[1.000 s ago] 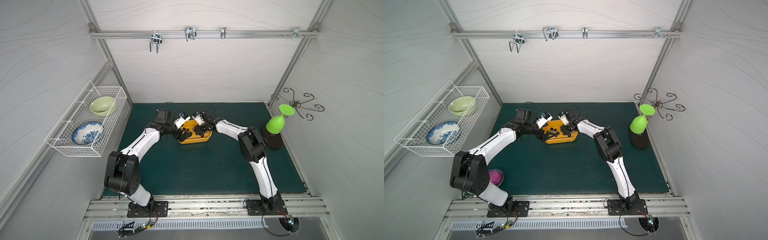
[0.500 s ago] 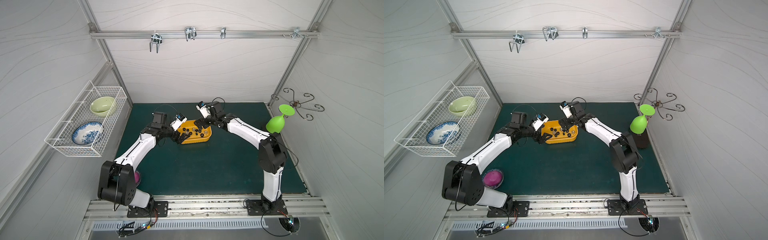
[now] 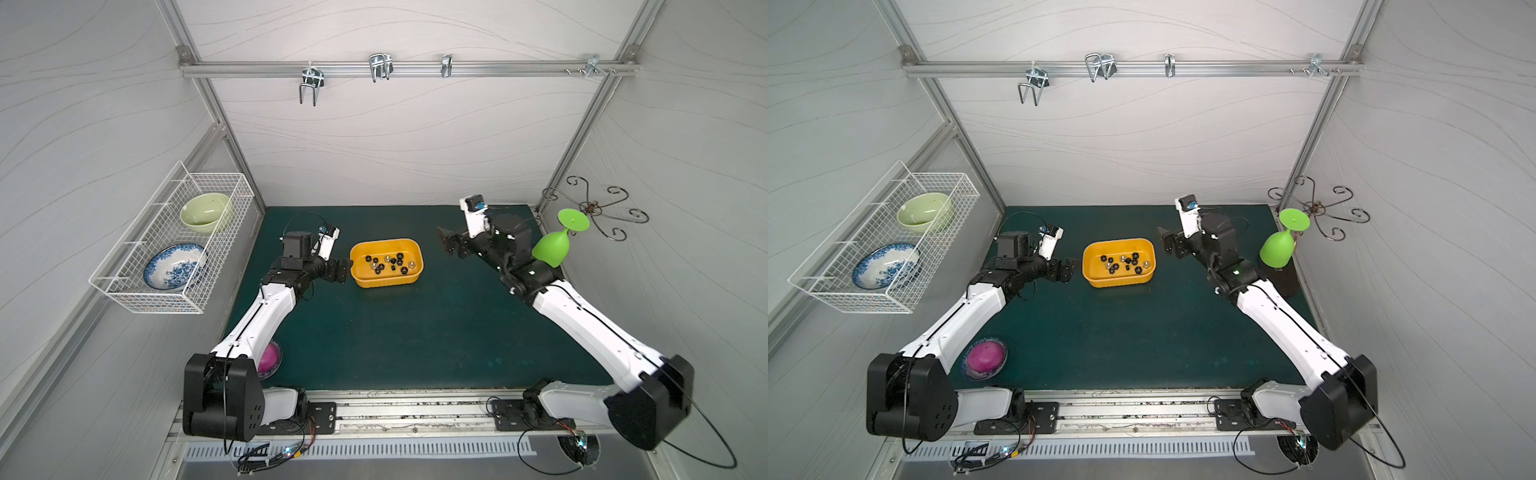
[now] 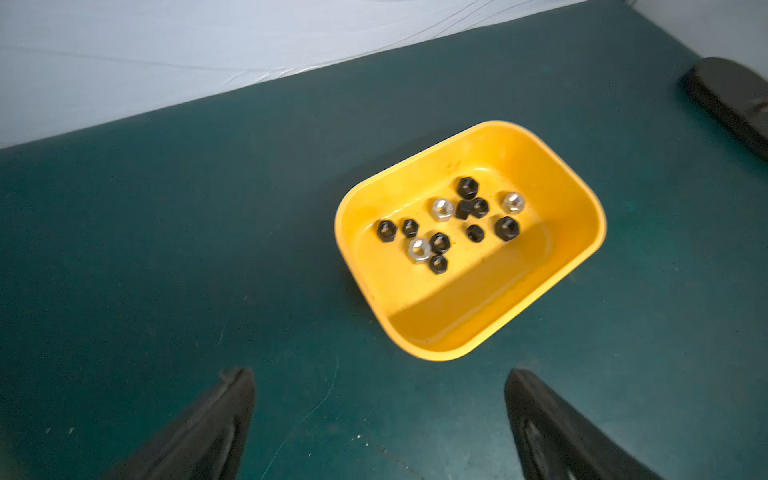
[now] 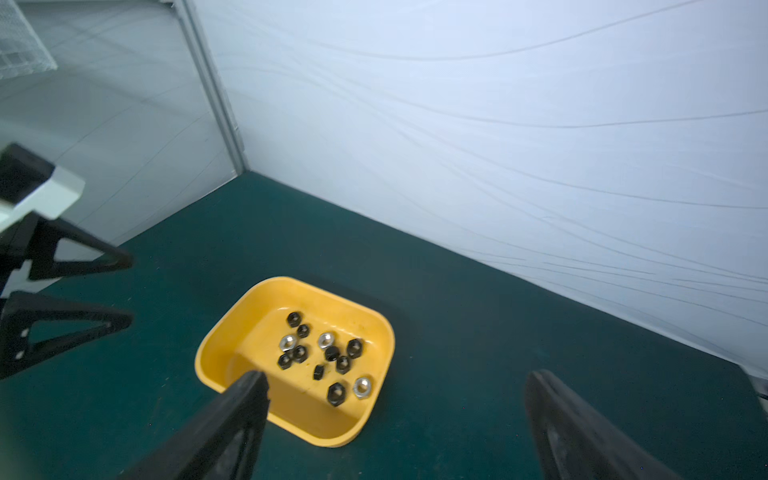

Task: Put the nuts on the desktop into the storage box
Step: Reset both arms

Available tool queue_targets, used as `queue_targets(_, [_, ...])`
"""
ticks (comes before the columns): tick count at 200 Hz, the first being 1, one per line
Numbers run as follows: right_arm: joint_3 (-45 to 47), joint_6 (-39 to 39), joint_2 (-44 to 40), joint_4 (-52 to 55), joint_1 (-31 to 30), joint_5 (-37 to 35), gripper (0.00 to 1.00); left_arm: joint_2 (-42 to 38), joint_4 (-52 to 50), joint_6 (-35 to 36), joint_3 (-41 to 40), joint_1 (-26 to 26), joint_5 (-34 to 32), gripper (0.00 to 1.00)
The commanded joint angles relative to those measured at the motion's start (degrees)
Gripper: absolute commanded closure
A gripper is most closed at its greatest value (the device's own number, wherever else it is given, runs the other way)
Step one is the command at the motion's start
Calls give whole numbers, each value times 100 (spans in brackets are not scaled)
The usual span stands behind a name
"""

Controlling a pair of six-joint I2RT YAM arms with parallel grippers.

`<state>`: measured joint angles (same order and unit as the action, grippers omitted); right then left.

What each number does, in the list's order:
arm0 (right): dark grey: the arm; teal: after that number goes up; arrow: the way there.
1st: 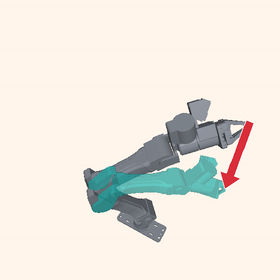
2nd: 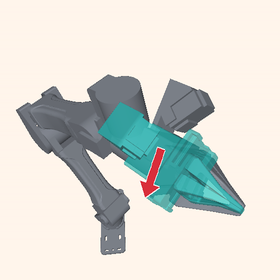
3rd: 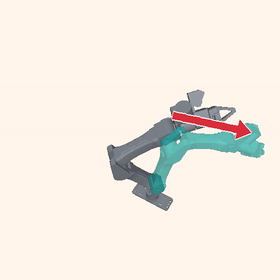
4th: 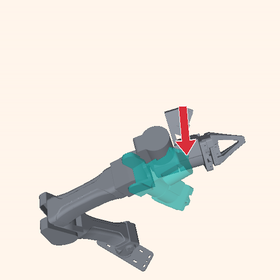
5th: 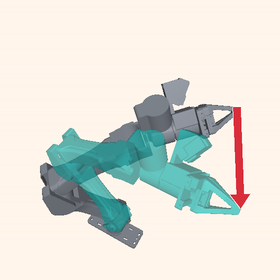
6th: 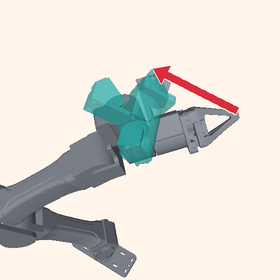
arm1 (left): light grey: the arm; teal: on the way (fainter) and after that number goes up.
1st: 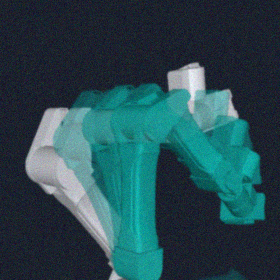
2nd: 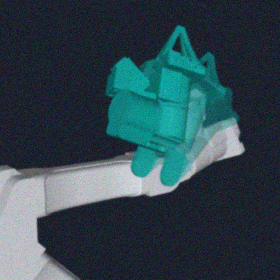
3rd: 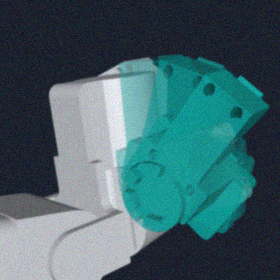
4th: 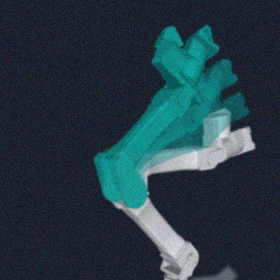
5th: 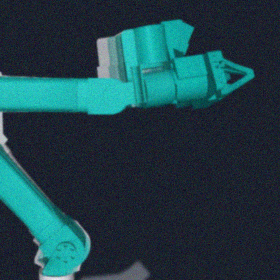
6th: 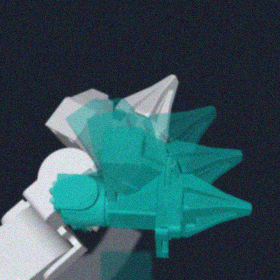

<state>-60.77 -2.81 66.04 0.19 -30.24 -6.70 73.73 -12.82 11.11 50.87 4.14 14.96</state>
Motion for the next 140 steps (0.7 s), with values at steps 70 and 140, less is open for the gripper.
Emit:
queue_targets(70, [3152,365,-1827,-1631,1456,-837,1,-225,3218,-1102,-2000,-281,-1847,1])
queue_targets(140, [4082,603,243,-3400,2695,454,1,555,6015,-1004,-3130,-306,-1859,1])
